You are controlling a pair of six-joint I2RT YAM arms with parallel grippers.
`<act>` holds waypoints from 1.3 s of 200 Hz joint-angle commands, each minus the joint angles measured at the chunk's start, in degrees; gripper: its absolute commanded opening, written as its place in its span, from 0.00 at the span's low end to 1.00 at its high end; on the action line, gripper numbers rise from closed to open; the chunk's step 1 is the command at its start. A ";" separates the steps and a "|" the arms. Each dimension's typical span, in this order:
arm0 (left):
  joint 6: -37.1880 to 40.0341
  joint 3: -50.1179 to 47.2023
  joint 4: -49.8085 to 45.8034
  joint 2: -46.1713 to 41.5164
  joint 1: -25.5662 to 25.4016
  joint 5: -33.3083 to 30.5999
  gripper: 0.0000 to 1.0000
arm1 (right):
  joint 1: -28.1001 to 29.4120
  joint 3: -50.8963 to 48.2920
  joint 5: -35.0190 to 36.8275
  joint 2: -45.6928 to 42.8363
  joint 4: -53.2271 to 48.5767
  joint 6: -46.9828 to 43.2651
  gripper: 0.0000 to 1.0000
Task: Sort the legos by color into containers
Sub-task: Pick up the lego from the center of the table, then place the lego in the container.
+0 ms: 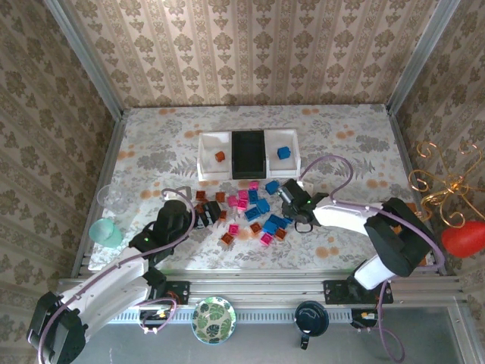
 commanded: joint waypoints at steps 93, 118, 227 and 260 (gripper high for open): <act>-0.11 3.16 -8.42 -3.63 1.20 -1.77 1.00 | -11.08 21.36 -3.03 2.97 1.85 -26.26 0.20; 1.19 5.41 -12.41 -5.33 1.28 -2.39 1.00 | -14.05 30.36 -5.19 12.54 1.22 -26.91 0.20; 3.15 8.56 -17.87 -0.70 1.37 0.41 0.98 | -15.51 42.84 -7.89 18.44 -3.11 -25.95 0.65; 4.59 10.17 -17.07 4.39 1.37 0.41 0.91 | -12.26 29.50 -10.25 6.36 1.50 -24.21 0.65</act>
